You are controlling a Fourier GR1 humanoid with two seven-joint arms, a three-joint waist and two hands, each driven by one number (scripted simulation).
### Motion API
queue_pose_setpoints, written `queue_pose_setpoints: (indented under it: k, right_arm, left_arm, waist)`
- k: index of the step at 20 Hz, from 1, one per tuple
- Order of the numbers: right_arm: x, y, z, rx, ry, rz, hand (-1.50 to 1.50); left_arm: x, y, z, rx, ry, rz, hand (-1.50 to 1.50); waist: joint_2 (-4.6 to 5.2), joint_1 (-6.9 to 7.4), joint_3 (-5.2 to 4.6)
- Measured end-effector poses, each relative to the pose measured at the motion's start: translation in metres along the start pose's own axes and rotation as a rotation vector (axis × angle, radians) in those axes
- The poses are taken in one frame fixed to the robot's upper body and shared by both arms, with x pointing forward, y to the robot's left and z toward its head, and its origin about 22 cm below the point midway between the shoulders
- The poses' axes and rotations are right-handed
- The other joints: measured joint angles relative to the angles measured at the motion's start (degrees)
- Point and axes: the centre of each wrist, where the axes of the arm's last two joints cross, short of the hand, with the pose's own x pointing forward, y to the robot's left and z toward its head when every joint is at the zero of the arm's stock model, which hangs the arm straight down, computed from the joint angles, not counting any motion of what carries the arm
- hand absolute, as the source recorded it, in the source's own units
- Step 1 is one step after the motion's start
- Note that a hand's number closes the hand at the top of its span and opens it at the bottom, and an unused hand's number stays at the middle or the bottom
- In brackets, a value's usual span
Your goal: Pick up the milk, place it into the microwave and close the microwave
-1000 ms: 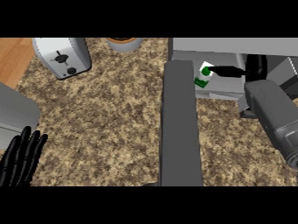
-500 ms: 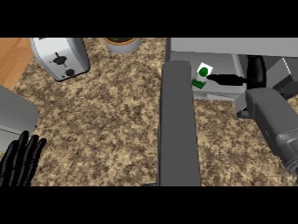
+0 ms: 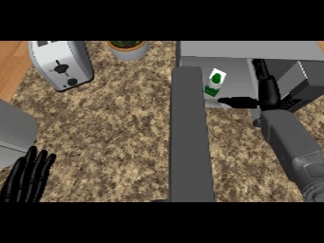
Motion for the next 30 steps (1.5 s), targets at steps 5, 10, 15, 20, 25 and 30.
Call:
queue_pose_setpoints:
  k: [5, 10, 15, 20, 25, 30]
  right_arm:
    - [-0.017, 0.004, 0.024, 0.031, 0.043, -0.032, -1.50]
    - [-0.040, 0.010, 0.064, 0.051, 0.088, -0.103, -1.50]
    - [-0.061, 0.011, 0.107, 0.037, 0.145, -0.184, -1.50]
    - [-0.076, 0.005, 0.147, 0.049, 0.167, -0.252, -1.50]
    - [-0.086, -0.001, 0.187, 0.066, 0.180, -0.322, -1.50]
    - [-0.087, -0.012, 0.216, 0.058, 0.163, -0.337, -1.50]
  left_arm:
    - [-0.002, -0.005, 0.000, 0.003, 0.004, 0.008, -1.50]
    - [-0.006, -0.002, 0.004, 0.009, 0.018, 0.002, -1.50]
    - [-0.009, -0.005, 0.000, -0.048, 0.025, 0.028, -1.50]
    - [-0.012, -0.009, -0.004, -0.168, 0.044, 0.072, -1.50]
    - [-0.021, -0.019, -0.018, -0.271, 0.054, 0.040, 1.50]
    - [-0.031, -0.028, -0.034, -0.318, 0.058, 0.041, 1.50]
  waist:
    - [-0.24, -0.01, -0.09]
    - [-0.29, -0.83, 0.17]
    - [-0.01, -1.64, 0.46]
    - [0.07, -2.08, 0.54]
    - [0.06, -2.47, 0.54]
    - [-0.05, -2.57, 0.45]
